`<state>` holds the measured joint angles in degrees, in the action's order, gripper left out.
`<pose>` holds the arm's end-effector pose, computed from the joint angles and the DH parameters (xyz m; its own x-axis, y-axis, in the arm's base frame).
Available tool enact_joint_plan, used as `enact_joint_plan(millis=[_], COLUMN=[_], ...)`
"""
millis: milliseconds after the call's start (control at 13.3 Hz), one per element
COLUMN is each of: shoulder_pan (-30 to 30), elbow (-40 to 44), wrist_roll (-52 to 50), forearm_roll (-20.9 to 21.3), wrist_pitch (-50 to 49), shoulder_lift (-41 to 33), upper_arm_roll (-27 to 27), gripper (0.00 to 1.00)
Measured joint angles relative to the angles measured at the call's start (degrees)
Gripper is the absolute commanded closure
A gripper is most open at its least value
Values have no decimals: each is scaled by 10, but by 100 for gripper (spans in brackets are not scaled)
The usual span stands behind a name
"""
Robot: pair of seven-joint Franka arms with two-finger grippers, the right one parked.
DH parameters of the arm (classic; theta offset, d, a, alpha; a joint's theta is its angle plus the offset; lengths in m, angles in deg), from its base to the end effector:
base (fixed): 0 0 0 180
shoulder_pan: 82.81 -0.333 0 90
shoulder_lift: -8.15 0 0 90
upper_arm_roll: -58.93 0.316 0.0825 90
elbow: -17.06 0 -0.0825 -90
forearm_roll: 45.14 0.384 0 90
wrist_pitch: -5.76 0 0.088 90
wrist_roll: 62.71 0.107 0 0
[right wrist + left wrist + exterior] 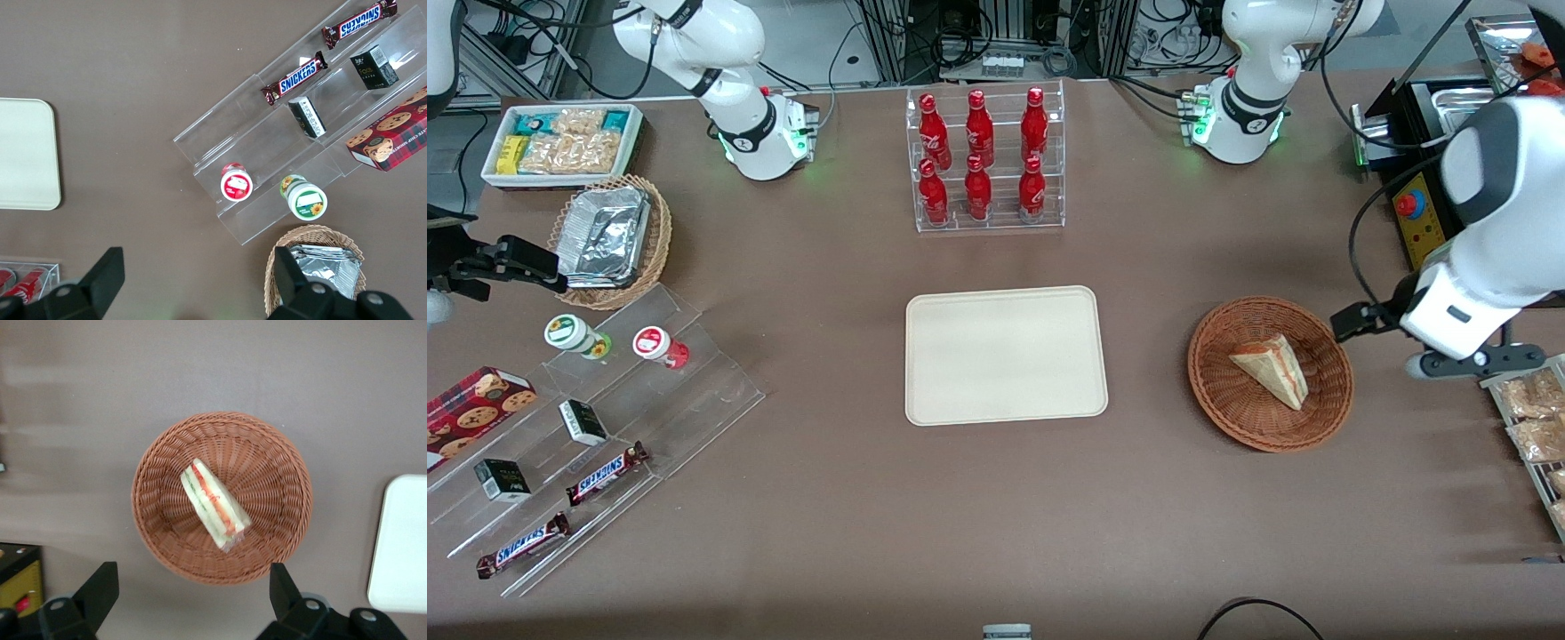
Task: Place sandwich from basket to tray
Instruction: 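Move the left gripper over the sandwich in the wicker basket, then lower the left gripper and close it on the wrapped sandwich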
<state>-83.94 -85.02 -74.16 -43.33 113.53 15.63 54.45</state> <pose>0.5962 -0.0307 0.4753 0.9909 0.1317 -0.0264 0.1310 -0.9911 -0.0253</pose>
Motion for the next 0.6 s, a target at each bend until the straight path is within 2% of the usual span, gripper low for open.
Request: enact_joint_plan(millis=[301,602], shoulder_pan=[2,3], elbow=[-109,-200], wrist_roll=[-137,-174], forearm_roll=[-20,-21], wrist_pitch=[150,237], shoulder_lift=[3,4], upper_arm_roll=[-4,-4], gripper=[0,0])
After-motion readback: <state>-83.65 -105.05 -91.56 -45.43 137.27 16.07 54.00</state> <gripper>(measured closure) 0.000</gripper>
